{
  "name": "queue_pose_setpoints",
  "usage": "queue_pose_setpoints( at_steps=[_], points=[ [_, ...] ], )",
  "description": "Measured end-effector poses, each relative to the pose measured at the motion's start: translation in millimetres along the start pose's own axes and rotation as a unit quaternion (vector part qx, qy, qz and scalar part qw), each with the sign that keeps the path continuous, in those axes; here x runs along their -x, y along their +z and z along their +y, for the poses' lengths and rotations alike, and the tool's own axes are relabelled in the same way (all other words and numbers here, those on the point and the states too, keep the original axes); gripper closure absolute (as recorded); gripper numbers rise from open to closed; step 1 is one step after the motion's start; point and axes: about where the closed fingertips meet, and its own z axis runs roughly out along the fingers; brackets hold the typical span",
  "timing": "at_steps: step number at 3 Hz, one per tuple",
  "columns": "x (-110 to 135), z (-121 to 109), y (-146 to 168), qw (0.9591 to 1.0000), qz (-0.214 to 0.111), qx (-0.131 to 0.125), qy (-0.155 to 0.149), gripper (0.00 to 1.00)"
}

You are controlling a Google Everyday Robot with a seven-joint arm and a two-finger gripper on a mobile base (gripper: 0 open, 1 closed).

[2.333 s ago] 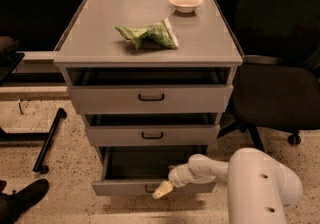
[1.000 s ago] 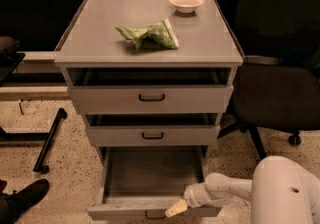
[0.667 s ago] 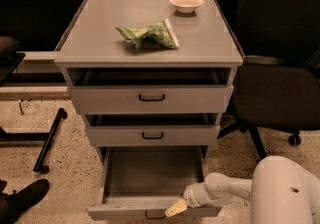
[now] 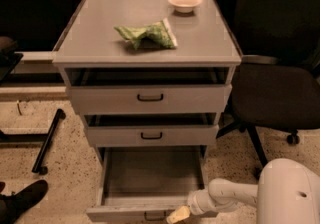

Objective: Open bottom drawer

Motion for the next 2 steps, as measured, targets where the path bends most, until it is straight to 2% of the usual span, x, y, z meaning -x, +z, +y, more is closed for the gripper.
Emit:
queue_pose_setpoints(
  at_steps=[2],
  points=[
    [7.3,-2.5,-0.3,1.0,0.0,0.0,0.0,0.0]
  ],
)
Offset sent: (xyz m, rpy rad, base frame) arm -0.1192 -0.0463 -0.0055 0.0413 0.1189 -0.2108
